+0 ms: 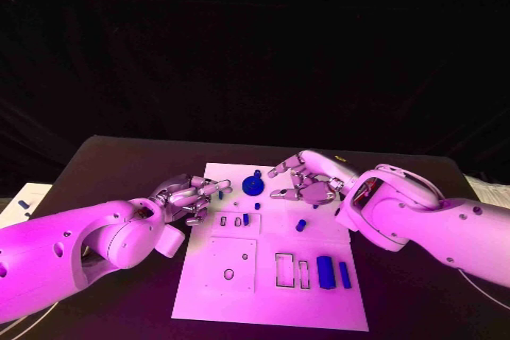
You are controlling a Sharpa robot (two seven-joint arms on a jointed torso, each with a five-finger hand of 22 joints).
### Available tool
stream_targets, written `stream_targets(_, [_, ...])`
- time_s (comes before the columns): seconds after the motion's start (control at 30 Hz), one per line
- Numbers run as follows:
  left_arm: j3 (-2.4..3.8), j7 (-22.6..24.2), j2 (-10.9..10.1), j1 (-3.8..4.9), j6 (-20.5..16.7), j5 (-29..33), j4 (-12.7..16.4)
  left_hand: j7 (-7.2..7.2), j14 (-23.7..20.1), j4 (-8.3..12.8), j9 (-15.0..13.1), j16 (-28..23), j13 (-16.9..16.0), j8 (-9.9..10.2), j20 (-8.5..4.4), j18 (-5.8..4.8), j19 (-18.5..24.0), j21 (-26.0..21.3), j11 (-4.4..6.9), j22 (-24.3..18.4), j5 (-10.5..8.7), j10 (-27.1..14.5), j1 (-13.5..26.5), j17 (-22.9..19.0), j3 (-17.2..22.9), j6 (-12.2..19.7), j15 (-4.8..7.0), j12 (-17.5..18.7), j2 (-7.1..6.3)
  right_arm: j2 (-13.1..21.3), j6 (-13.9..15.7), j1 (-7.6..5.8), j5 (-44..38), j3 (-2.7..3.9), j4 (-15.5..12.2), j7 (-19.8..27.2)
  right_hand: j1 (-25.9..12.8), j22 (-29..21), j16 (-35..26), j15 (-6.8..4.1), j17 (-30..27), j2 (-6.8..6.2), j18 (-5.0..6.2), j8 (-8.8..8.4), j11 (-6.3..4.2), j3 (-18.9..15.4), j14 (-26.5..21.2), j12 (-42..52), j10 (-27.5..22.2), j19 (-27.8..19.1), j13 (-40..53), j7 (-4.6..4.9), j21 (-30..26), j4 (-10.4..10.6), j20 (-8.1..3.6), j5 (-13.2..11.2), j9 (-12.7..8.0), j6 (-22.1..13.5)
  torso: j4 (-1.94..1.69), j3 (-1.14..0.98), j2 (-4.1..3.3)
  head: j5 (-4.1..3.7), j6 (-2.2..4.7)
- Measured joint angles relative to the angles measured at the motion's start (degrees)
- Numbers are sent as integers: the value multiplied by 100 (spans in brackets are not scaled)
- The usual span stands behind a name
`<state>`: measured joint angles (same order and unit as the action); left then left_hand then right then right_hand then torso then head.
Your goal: Assemble the parts on the task board
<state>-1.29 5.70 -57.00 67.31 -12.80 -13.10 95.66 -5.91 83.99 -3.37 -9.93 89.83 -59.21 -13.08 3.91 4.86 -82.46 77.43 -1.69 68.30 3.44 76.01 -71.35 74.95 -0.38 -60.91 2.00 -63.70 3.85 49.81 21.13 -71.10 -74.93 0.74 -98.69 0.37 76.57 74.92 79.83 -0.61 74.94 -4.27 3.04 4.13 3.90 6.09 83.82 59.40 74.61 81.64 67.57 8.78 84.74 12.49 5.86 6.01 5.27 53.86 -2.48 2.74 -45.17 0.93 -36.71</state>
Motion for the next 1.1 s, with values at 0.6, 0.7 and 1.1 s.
stream_targets(0.6, [11, -3229, 642, 876, 1931, -3440, -144, 167, -1, -868, -1272, 0, -689, -1466, -107, -175, -149, 507, 199, 665, 0, 23, 461, -1, -512, 493, 160, -639, 260, 533, 134, -98, 1126, 1, 182, -146, 88, 2, -94, 0, -51, 42, 0, 5, -21, -40, 0, 105, 22, -21, 62, -2, -47, -40, -21, 231, 23, 43, 41, -78, 155, 34, -112])
stream_targets(0.7, [12, -3494, 810, 925, 1992, -3805, -176, 259, -1, -1141, -1646, 0, -900, -1837, -162, -175, -155, 601, 246, 665, 0, 125, 558, -2, -710, 586, 182, -836, 284, 530, 157, -98, 1127, 1, 215, -194, 88, 1, -94, 0, -58, 42, -1, 5, -21, -40, 0, 128, 22, -21, 62, -20, -47, -40, -21, 231, 23, 61, 44, -87, 170, 55, -125])
stream_targets(1.1, [-2, -4331, 1497, 976, 1993, -4638, -618, 330, -2, -1331, -2352, 0, -1082, -2384, -232, -174, -149, 682, 292, 664, -39, 211, 929, -2, -1319, 885, 241, -971, 265, 508, 193, -98, 1101, -1, 321, -356, 88, 1, -117, 0, -78, 42, 0, 5, -21, -71, 0, 128, 22, -62, 61, -19, -68, -72, -21, 286, 33, 100, 36, -112, 200, 125, -126])
